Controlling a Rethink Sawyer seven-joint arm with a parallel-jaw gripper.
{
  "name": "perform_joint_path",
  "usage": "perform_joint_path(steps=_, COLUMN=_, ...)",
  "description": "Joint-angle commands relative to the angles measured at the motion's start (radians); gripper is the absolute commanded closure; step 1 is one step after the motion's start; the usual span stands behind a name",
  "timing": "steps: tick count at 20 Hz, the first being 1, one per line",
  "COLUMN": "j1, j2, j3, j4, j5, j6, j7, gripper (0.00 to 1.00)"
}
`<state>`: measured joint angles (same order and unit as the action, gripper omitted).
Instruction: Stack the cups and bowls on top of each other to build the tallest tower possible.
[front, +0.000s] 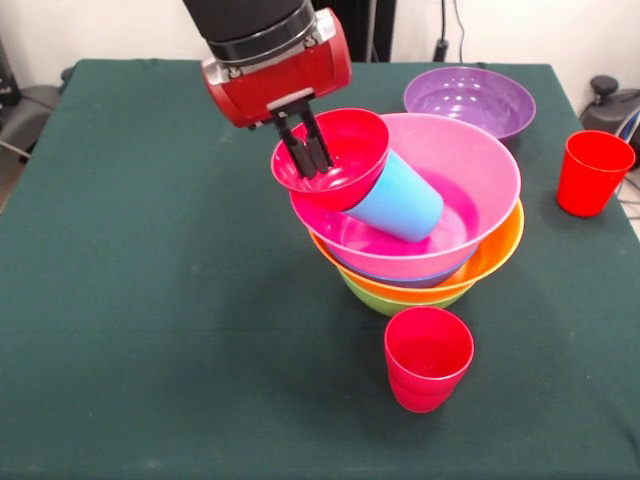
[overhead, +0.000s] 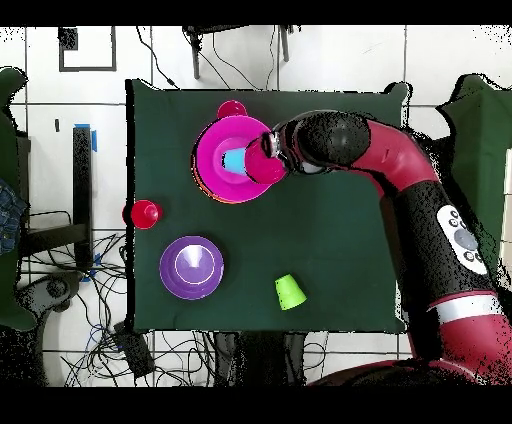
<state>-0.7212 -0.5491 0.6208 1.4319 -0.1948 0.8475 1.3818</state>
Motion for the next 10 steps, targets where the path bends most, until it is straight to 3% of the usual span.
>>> perform_joint_path(steps=1, j1=0.065, j2=0.056, j3=-0.070, j4=0.083, j5=0.025, j6=-0.008, j7=0.181, gripper=1.00)
perform_joint_path(steps=10, j1=0.086, j2=0.048, j3=-0.108, j4=0.090, j5=0.055, j6=0.013, j7=0.190, gripper=1.00)
